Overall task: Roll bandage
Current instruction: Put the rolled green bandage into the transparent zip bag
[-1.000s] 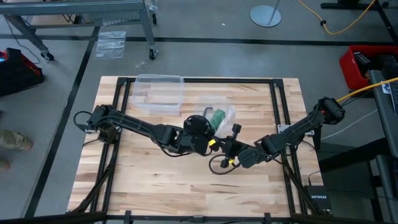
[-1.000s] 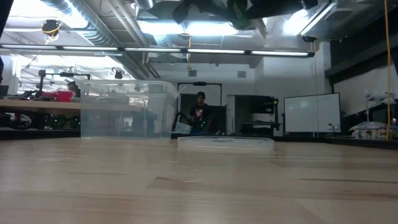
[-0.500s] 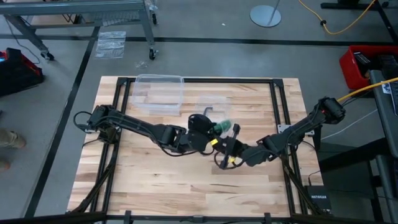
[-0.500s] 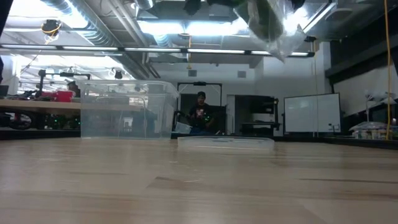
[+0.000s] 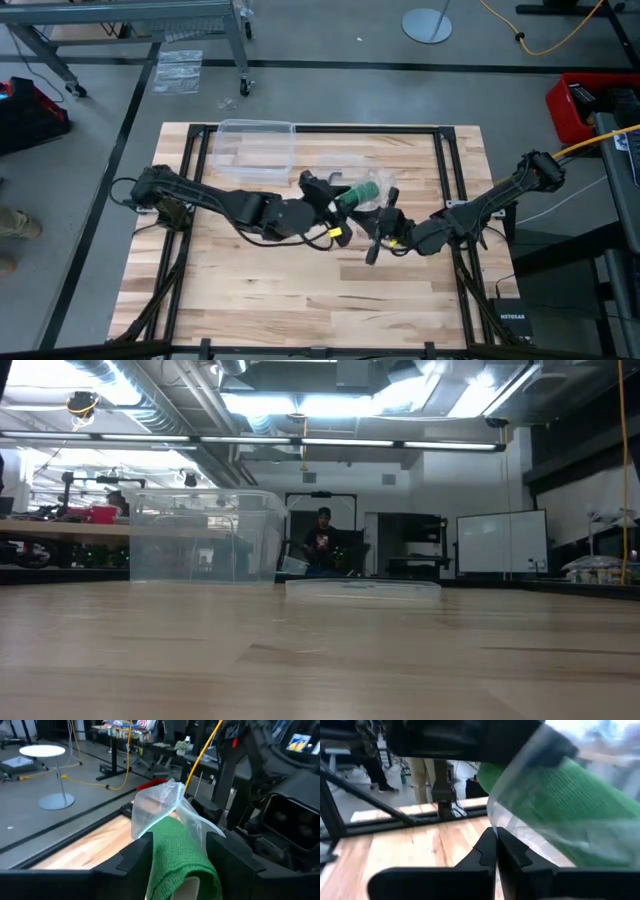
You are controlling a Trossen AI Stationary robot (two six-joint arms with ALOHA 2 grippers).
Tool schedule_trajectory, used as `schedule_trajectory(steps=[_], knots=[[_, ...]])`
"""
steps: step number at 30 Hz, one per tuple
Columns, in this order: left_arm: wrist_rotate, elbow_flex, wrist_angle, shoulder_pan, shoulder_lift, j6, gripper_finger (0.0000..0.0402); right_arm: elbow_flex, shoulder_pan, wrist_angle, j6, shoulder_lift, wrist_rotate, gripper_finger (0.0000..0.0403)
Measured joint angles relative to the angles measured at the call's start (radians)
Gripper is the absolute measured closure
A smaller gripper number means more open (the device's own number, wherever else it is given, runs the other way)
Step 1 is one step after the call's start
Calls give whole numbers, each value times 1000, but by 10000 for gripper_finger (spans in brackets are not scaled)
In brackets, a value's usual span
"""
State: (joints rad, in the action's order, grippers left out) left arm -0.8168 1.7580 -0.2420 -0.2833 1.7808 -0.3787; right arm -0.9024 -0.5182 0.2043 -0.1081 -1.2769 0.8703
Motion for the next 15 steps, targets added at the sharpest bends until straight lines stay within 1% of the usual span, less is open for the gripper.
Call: schedule_trajectory(steps=[3,6,8,13,15], knots=[[1,0,-1,0,-23,4,225,0,0,31,0,18,-35,398],[2,0,1,0,-33,-29,225,0,1,65,0,29,-79,398],[9,0,0,0,-33,-57,225,0,1,86,0,29,-86,398],[113,1,-3,2,-27,-85,225,0,1,93,0,28,-94,398],[140,1,-3,4,-27,-83,225,0,1,97,0,28,-95,398]])
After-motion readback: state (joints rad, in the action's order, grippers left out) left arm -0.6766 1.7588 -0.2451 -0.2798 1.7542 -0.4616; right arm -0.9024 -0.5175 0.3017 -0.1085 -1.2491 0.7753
